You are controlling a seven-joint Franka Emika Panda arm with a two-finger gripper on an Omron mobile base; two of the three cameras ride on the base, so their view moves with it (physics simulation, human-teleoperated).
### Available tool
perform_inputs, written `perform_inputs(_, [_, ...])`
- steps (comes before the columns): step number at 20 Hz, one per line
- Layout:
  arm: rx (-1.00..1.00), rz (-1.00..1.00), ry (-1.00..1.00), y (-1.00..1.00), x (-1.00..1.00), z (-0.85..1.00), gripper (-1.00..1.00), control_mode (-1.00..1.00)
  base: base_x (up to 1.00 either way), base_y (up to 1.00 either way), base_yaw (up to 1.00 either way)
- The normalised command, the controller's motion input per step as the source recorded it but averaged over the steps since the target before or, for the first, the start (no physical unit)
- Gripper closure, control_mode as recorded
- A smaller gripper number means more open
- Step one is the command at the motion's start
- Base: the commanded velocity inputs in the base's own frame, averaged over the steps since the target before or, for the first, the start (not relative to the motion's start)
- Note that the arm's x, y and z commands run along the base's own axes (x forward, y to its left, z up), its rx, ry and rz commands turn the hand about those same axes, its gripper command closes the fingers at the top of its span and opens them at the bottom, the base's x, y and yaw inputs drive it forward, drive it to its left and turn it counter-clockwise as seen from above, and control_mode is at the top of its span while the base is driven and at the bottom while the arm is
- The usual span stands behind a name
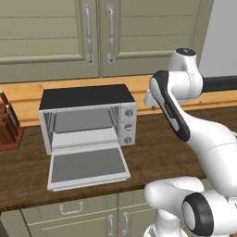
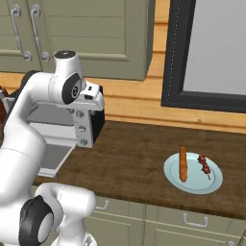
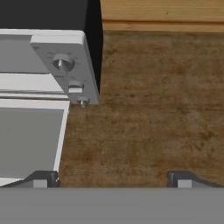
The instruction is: Pick up the kebab skewer and baguette bread, and place them inside the toaster oven. Close the toaster oven door and start by setting the timer.
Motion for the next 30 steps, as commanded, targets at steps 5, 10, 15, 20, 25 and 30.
perform_inputs(5, [0.00,0.00,0.00,0.00,0.00,0.00,-1.00,-1.00,0.00,0.00,0.00])
perform_inputs(10, [0.00,0.00,0.00,0.00,0.00,0.00,-1.00,-1.00,0.00,0.00,0.00])
perform_inputs(15, [0.03,0.00,0.00,0.02,-0.21,-0.10,-1.00,-1.00,0.00,0.00,0.00])
perform_inputs(20, [0.02,0.00,-0.26,0.74,-0.87,-0.36,-1.00,-1.00,0.00,0.00,0.00])
perform_inputs(25, [0.00,-0.07,-0.28,1.00,-0.11,-0.12,-1.00,-1.00,0.00,0.00,0.00])
perform_inputs(30, [-0.04,-0.13,-0.30,1.00,0.05,-0.26,-1.00,-1.00,0.00,0.00,0.00])
